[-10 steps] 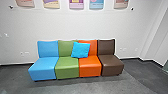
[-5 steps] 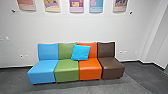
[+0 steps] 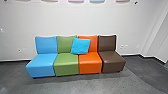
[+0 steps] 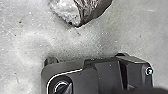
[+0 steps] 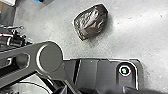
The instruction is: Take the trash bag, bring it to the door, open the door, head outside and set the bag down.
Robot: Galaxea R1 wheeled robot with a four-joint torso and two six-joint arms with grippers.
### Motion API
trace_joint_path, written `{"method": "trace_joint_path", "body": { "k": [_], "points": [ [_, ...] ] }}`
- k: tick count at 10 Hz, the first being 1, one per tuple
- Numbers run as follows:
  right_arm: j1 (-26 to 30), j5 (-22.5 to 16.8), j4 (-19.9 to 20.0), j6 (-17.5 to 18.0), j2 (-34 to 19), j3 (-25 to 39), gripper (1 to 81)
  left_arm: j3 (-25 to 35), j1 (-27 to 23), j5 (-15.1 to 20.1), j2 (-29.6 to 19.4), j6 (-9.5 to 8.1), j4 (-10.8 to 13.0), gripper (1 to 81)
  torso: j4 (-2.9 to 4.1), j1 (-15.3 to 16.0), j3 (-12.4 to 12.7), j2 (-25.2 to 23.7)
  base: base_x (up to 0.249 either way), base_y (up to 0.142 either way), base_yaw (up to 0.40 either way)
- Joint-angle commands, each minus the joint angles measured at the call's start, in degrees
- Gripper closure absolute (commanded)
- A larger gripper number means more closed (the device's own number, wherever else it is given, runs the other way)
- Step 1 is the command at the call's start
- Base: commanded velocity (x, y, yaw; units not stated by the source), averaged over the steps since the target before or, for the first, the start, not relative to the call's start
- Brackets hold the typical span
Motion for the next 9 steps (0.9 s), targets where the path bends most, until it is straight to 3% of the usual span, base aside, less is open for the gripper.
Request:
{"method": "trace_joint_path", "body": {
  "k": [1,4,5,9],
  "points": [
    [3.11,-2.54,0.84,0.12,-4.24,2.38,1.0,-0.12,-6.61,3.99,-1.01,-0.06,-1.22,1.0,0.00,3.51,-5.15,-5.47,0.000,0.000,0.000],
    [3.11,-2.54,0.84,0.12,-4.94,3.34,1.0,-0.56,-11.09,4.51,-0.65,-0.15,-2.97,1.0,0.00,7.27,-9.68,-11.32,0.000,0.000,0.000],
    [3.11,-2.54,0.84,0.12,-5.03,3.61,1.0,-0.65,-12.68,4.96,-0.48,-0.15,-3.50,1.0,0.00,8.52,-7.17,-13.29,0.000,0.000,0.000],
    [2.94,-2.45,0.84,0.03,-4.85,4.22,1.0,-3.45,-17.87,6.19,1.80,-0.15,-3.68,1.0,0.00,12.74,-9.18,-19.82,0.000,0.000,0.000]
  ]
}}
